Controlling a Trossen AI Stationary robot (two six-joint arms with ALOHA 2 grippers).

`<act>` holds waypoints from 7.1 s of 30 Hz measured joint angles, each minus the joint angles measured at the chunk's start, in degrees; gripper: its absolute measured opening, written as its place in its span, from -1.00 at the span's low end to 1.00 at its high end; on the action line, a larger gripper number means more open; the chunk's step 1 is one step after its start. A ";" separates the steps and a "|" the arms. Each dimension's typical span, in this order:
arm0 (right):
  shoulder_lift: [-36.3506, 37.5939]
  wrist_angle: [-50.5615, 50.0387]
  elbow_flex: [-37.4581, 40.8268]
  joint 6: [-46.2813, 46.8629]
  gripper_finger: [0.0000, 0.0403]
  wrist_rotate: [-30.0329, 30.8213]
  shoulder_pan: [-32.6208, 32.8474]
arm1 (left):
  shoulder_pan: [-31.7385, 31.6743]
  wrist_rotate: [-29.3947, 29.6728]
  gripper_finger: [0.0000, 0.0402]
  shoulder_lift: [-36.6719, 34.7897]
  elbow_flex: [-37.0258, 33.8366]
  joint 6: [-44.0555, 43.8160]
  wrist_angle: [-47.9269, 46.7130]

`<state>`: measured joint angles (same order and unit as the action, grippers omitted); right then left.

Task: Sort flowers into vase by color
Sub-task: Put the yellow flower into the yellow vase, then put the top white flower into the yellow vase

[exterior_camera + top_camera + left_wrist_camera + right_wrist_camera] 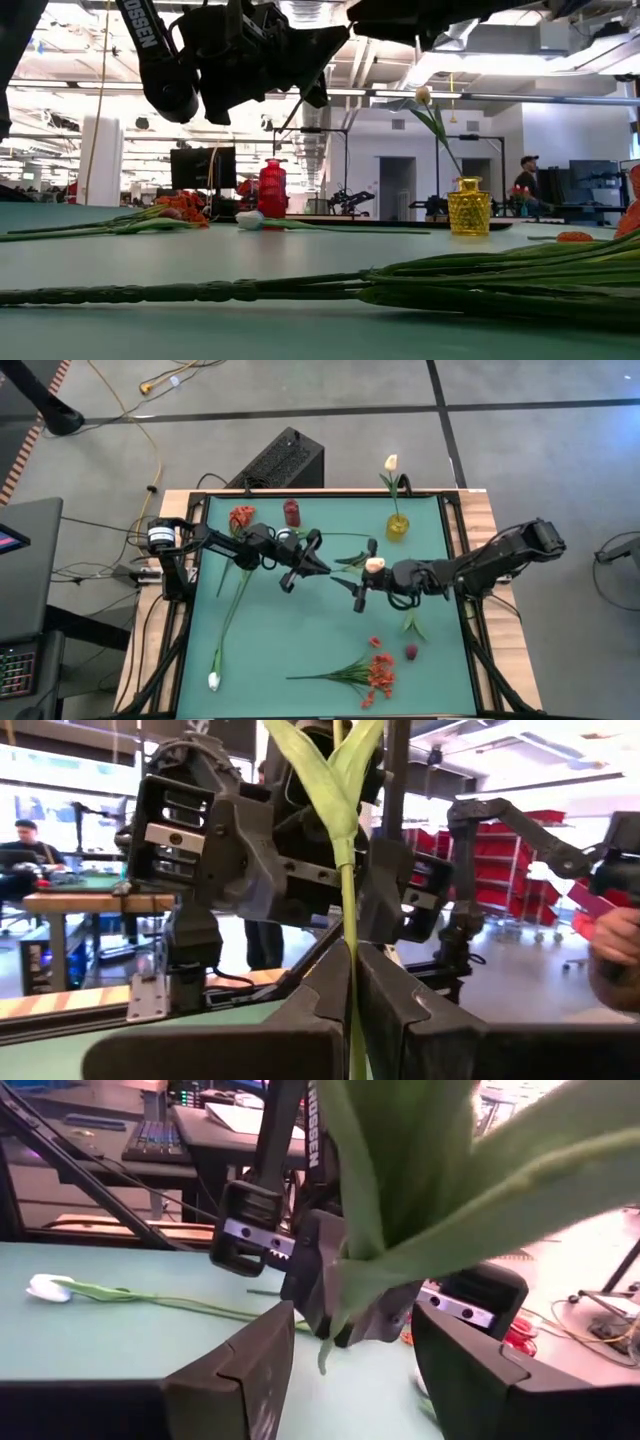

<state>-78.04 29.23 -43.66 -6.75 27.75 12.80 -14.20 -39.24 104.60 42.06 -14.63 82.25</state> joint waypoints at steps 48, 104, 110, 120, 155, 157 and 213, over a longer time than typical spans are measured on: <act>24.67 -50.46 -3.64 25.99 -0.86 8.64 -3.81 | -8.50 1.57 -0.06 -0.04 0.07 6.36 -18.22; 22.45 -66.61 -10.19 20.08 -0.79 -5.44 -43.33 | -1.18 36.98 -0.10 -11.82 5.40 30.36 -63.69; 20.30 -68.02 -10.19 23.38 -0.67 -7.13 -43.95 | -1.18 36.96 -0.10 -11.82 5.38 29.84 -64.31; 18.79 -76.23 -10.19 26.85 -0.36 -10.10 -45.23 | -1.05 36.91 -0.10 -11.82 5.38 29.51 -67.06; 18.76 -86.37 -10.19 45.78 0.07 -18.77 -5.95 | 6.70 41.95 -0.10 -13.82 5.35 29.73 -78.82; 18.64 -86.14 -10.19 45.43 0.07 -18.60 -3.24 | 8.57 47.45 -0.10 -15.70 5.40 28.76 -83.09; -40.39 -55.62 -43.30 -7.86 0.00 -27.96 -34.92 | 12.59 56.05 -0.10 -38.93 -8.55 24.92 -86.43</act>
<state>-118.43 -26.39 -86.96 -14.61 -0.22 -22.13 -1.61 16.81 65.67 33.52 10.28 -4.18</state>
